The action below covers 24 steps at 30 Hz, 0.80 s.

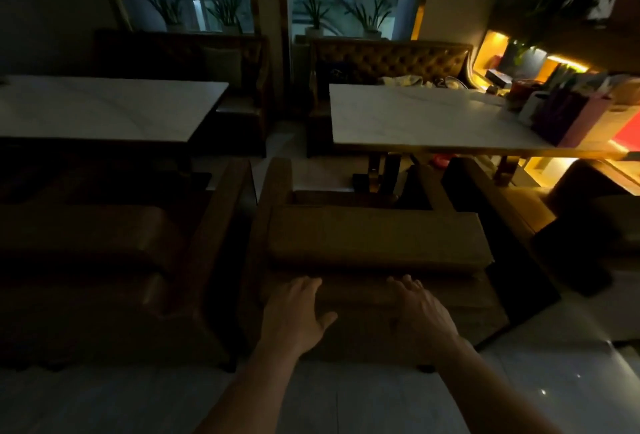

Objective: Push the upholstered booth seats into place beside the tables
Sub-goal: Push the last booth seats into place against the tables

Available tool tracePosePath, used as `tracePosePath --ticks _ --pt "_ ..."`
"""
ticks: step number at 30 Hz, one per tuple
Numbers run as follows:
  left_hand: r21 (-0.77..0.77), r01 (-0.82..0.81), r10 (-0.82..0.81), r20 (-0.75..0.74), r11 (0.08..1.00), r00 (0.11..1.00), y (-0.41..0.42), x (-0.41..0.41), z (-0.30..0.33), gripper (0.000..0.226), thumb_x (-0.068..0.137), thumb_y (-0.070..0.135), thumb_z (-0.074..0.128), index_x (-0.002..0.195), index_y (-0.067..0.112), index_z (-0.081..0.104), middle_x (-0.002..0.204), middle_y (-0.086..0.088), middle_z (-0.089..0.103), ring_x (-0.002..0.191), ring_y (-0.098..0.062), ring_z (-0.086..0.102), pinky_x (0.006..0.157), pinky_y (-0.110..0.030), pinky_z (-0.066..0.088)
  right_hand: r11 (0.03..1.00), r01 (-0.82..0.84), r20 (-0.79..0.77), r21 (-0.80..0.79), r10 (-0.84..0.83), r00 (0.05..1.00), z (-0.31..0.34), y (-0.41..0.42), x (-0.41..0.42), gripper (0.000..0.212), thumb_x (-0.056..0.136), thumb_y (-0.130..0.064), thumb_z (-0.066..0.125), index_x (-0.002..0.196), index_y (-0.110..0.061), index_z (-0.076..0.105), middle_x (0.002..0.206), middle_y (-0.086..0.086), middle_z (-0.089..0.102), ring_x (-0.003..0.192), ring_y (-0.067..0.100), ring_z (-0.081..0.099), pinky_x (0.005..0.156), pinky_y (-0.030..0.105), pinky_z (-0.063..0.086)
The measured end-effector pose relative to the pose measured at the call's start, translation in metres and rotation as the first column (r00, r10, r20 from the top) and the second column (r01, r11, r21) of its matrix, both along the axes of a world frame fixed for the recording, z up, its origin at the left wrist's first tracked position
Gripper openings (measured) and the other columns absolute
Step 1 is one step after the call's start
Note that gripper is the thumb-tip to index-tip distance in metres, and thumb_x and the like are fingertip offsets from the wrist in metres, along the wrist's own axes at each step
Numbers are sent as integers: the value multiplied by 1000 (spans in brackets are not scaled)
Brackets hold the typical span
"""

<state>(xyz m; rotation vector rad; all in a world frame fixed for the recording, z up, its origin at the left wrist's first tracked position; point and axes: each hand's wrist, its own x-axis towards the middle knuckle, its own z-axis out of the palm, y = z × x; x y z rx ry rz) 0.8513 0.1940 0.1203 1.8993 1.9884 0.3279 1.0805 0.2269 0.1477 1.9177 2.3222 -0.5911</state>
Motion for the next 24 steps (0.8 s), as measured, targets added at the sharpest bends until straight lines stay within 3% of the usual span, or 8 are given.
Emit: tracePosePath --ticks 6,14,18,24 --pt "-11 -15 15 -30 1000 999 12 34 -7 76 86 66 53 149 33 25 155 7 30 141 -17 27 114 -41 29 1000 -3 13 -22 3 1000 -17 20 37 83 92 -51 58 157 -27 12 165 6 10 151 27 11 118 40 24" --pt "-96 -33 21 -117 995 993 33 50 -66 79 88 62 53 152 31 19 161 3 18 147 -20 10 117 -40 14 991 14 77 -133 -3 997 -83 64 93 87 89 -43 67 156 -25 14 164 9 13 150 31 15 117 42 28" --pt "-94 -21 7 -141 995 990 63 51 -95 82 87 62 55 153 31 17 161 3 15 148 -20 9 119 -43 16 992 23 70 -120 -14 997 -117 88 106 88 87 -56 63 155 -25 17 164 11 15 150 32 15 118 46 29" --pt "-88 46 -66 -241 995 968 113 41 -161 94 83 69 53 154 32 4 163 1 5 149 -22 1 120 -42 5 995 30 103 -97 -20 995 -174 123 110 97 87 -65 57 157 -28 1 165 13 -5 151 35 -4 122 50 13"
